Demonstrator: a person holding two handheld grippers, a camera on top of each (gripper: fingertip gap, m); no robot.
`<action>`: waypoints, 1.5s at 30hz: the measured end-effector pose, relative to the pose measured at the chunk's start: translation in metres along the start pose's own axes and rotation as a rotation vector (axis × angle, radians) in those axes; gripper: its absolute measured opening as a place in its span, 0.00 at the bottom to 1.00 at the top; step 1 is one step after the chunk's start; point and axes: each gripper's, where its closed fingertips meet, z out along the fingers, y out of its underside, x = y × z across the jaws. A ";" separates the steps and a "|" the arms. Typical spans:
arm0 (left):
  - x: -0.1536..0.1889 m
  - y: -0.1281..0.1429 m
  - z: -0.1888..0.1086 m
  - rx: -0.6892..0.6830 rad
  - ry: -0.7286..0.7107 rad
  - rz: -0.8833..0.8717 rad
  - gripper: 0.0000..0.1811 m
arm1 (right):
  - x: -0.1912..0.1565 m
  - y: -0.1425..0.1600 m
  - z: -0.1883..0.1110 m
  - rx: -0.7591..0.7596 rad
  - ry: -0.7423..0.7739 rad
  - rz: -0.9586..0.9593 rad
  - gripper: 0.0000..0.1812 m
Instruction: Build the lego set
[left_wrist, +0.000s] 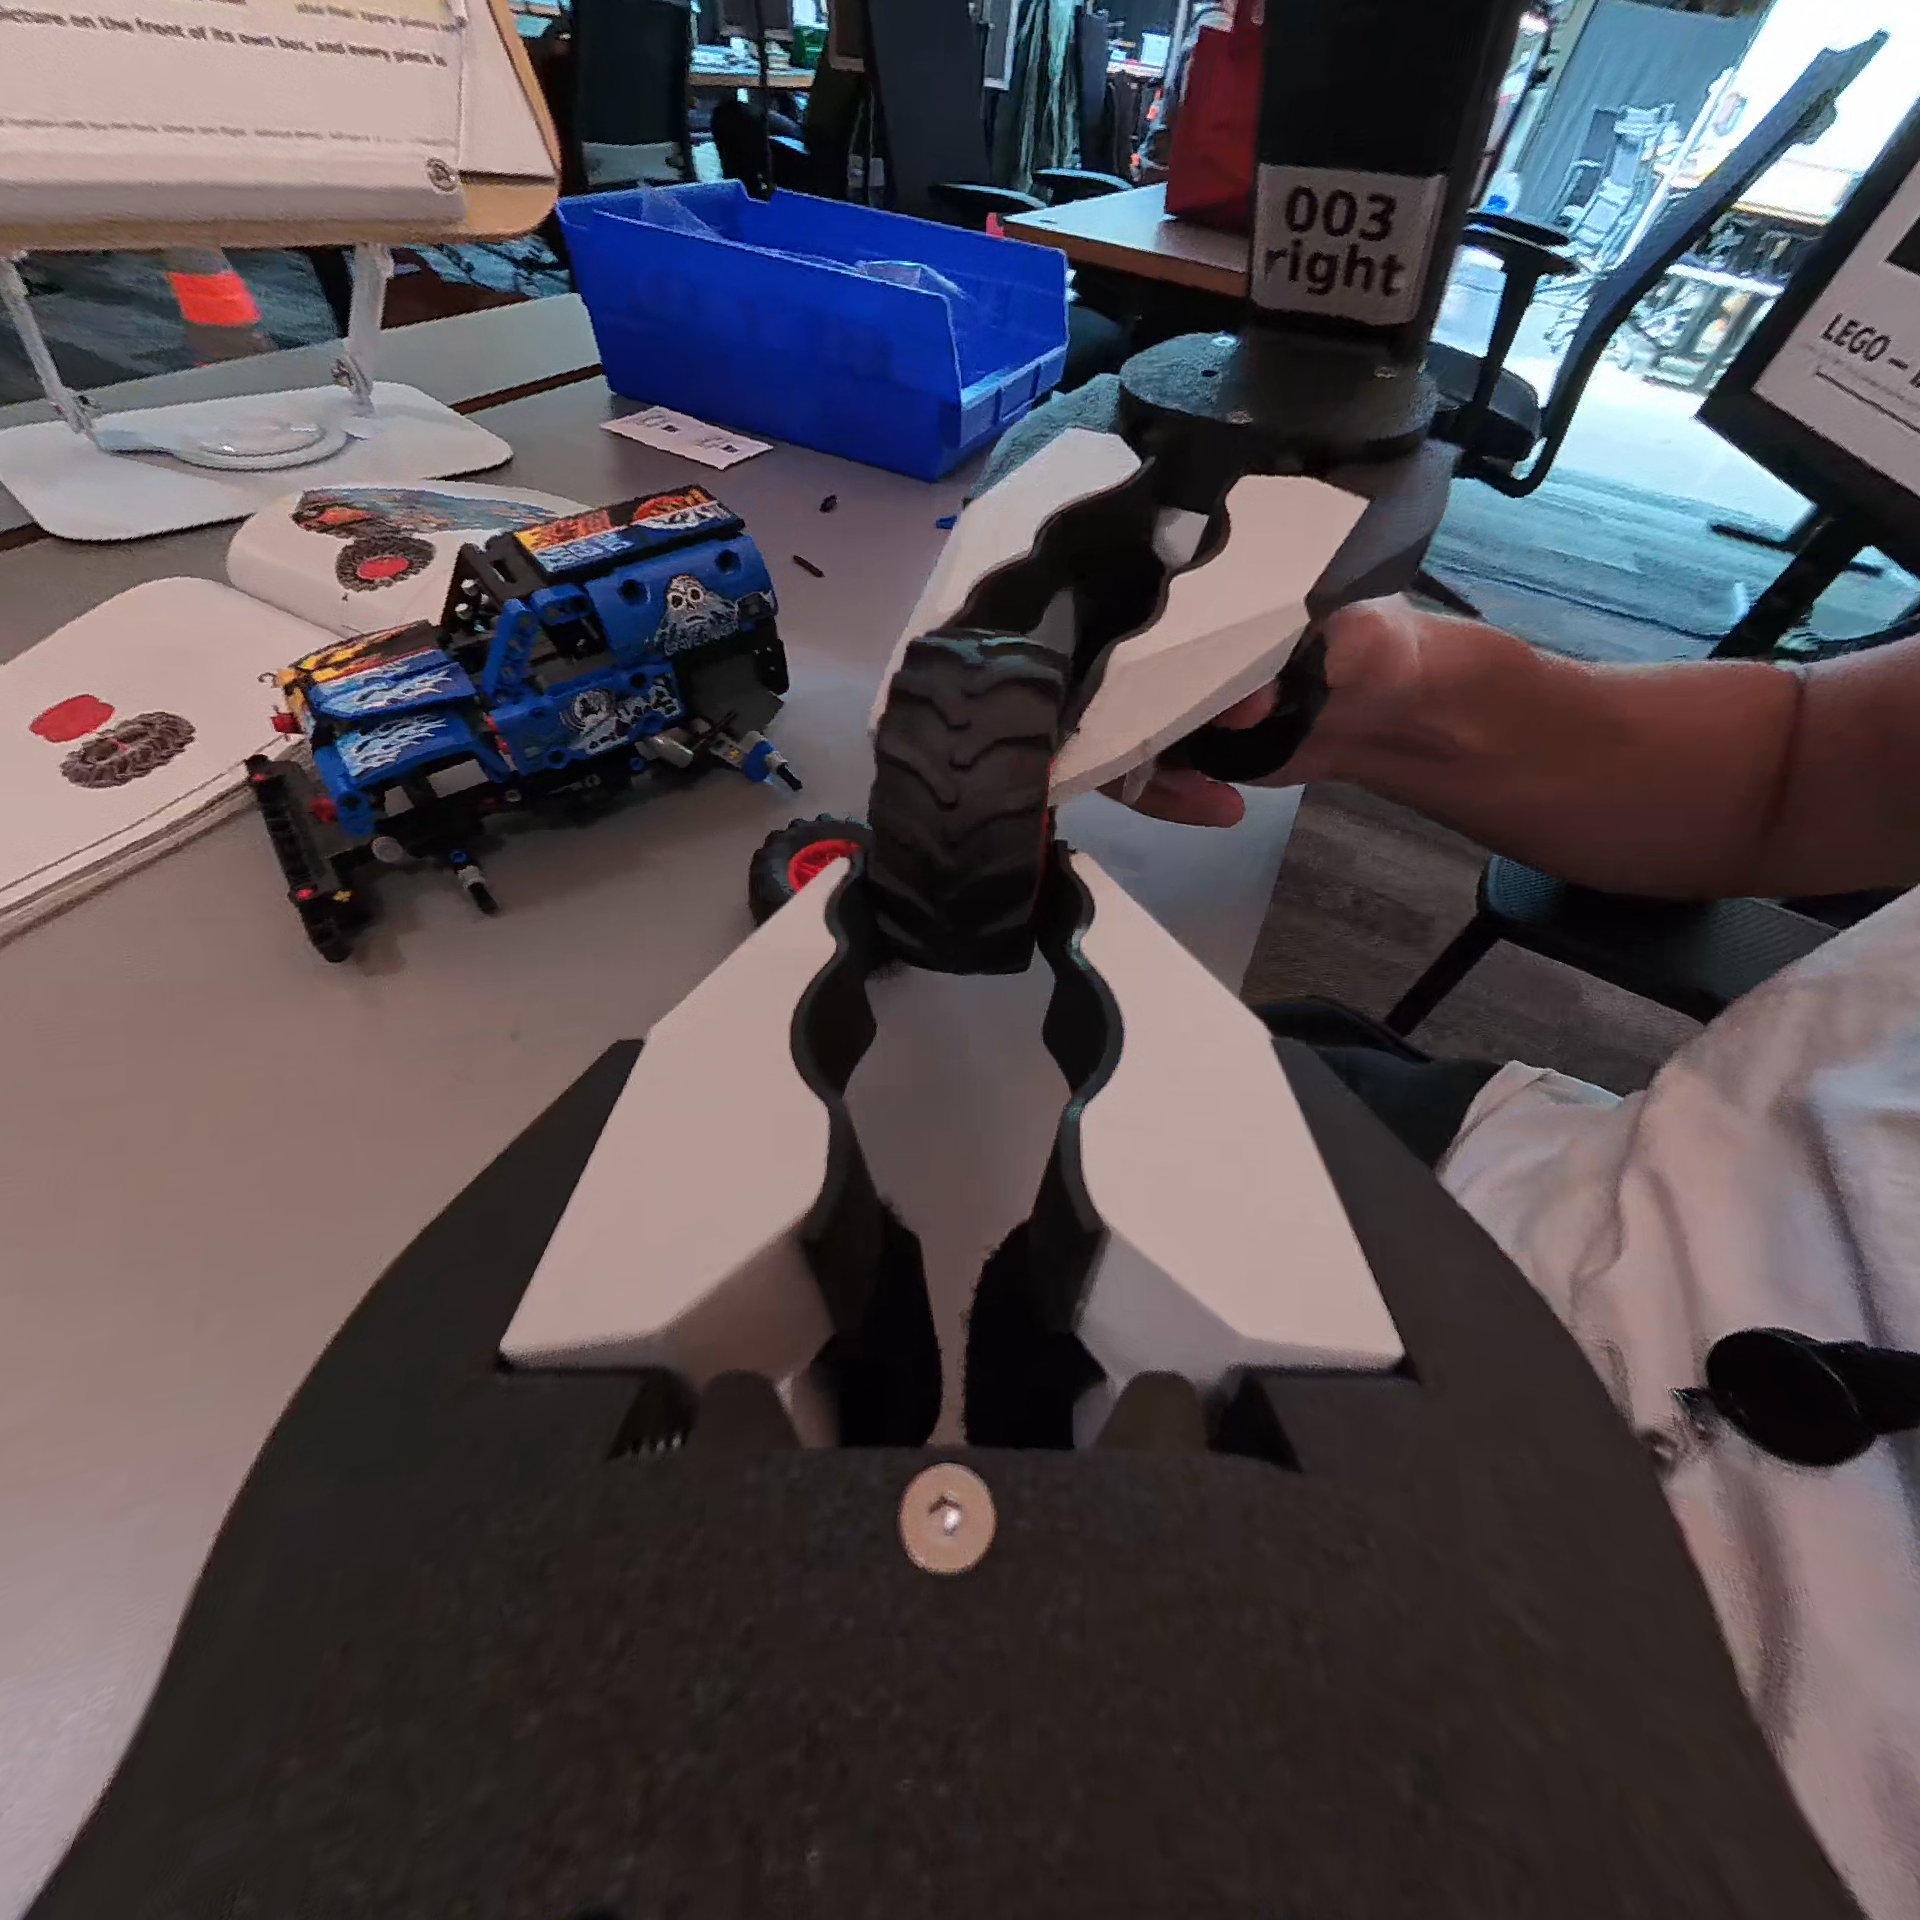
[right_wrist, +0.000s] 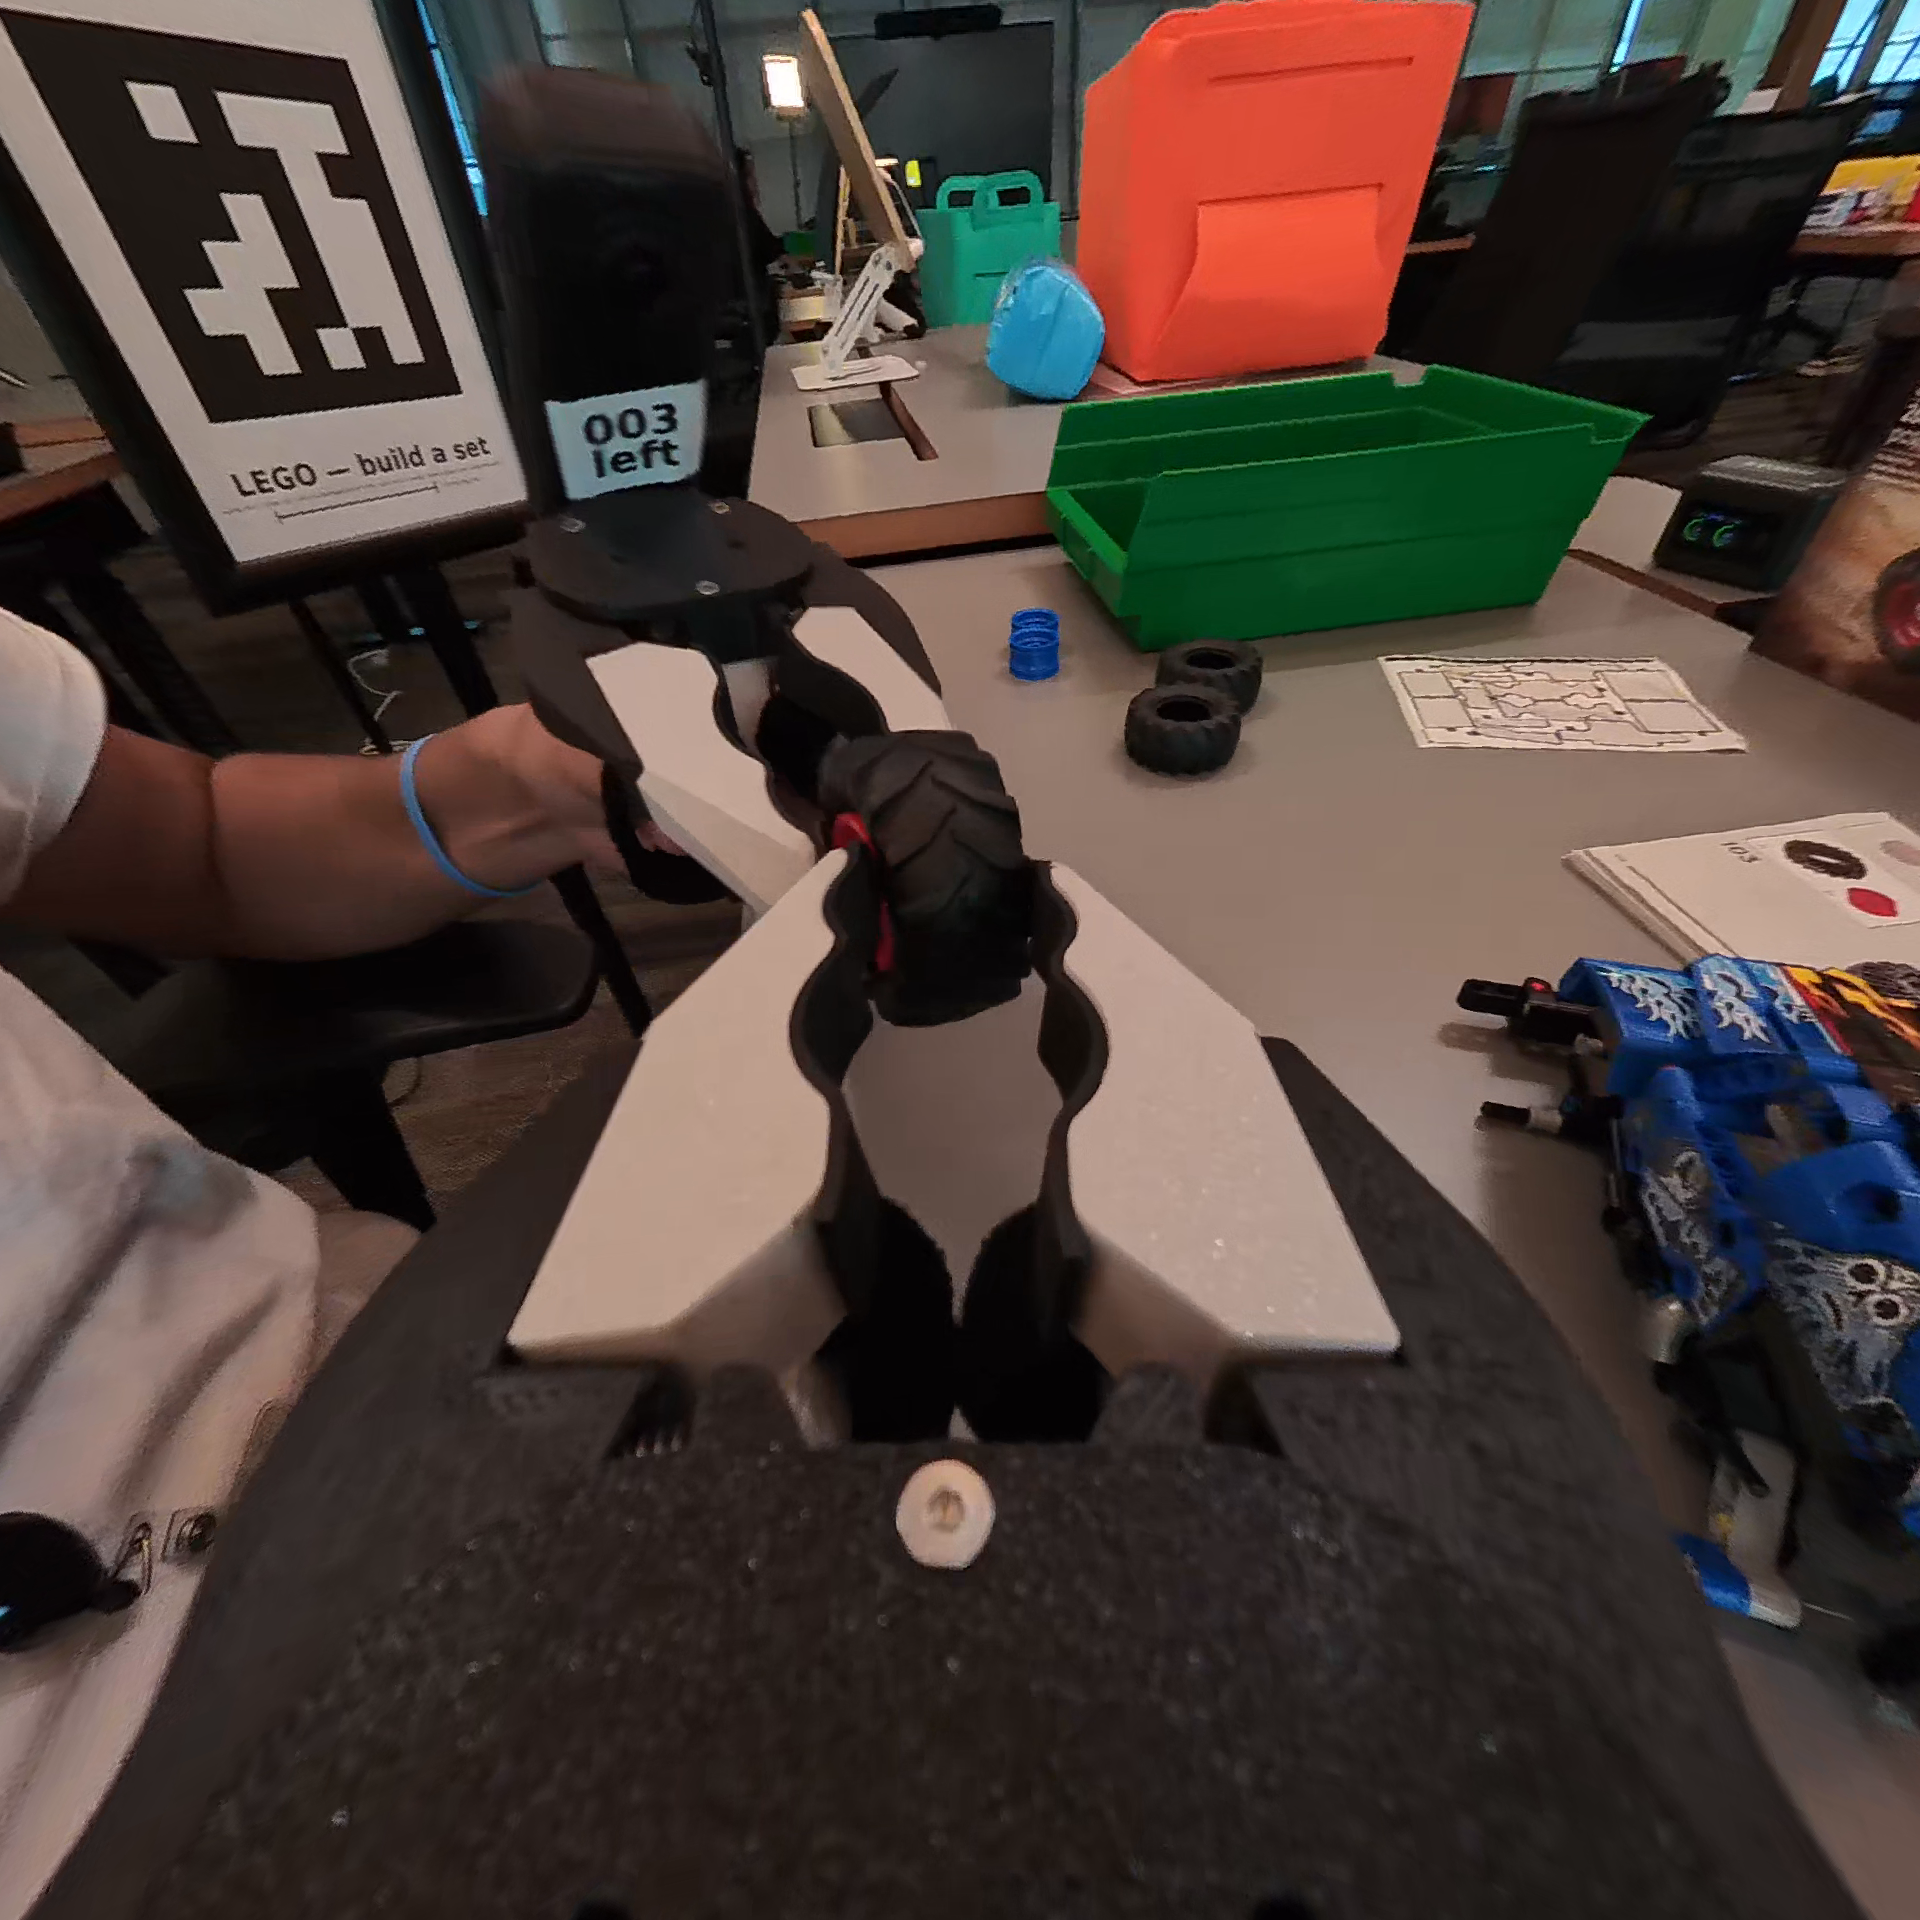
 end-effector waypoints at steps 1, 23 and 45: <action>-0.002 0.000 0.000 -0.006 -0.037 0.019 0.16 | 0.001 0.000 0.000 -0.002 0.021 -0.010 0.16; 0.014 -0.041 -0.026 0.146 -0.601 1.122 0.16 | -0.023 -0.017 -0.020 0.114 -0.169 0.032 0.27; -0.024 -0.002 -0.009 -0.155 -0.843 1.473 0.21 | 0.014 0.028 -0.001 -0.112 -0.076 0.526 0.19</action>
